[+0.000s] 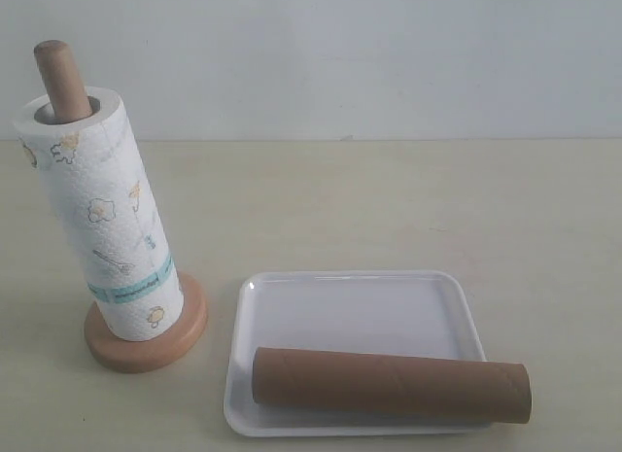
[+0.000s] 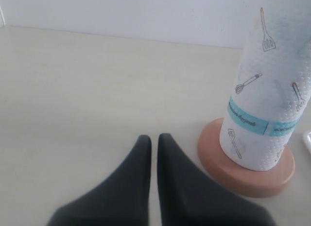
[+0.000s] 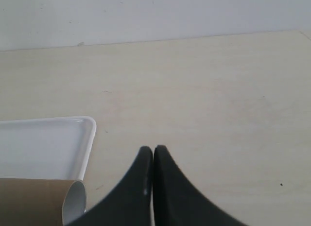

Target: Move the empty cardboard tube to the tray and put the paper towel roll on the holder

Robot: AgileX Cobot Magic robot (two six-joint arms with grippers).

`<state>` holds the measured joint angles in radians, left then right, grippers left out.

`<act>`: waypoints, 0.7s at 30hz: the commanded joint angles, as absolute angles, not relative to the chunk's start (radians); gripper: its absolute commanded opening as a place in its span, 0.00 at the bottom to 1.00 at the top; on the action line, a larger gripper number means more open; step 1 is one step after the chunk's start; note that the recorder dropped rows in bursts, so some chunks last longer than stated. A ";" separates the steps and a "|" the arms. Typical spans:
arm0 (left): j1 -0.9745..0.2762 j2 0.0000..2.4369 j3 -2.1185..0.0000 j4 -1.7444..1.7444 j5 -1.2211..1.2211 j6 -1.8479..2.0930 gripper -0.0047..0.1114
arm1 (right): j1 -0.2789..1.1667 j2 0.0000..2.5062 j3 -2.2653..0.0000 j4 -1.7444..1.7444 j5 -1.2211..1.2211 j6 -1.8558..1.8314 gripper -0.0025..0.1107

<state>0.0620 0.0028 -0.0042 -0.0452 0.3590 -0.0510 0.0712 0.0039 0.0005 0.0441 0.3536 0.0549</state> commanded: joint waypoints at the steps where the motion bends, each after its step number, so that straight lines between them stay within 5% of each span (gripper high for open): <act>1: 0.058 0.000 0.000 -0.045 0.360 -0.059 0.08 | 0.069 0.000 0.000 0.039 0.350 0.053 0.02; 21: 0.058 0.000 0.000 -0.045 0.360 -0.059 0.08 | 0.069 0.000 0.000 0.039 0.322 0.053 0.02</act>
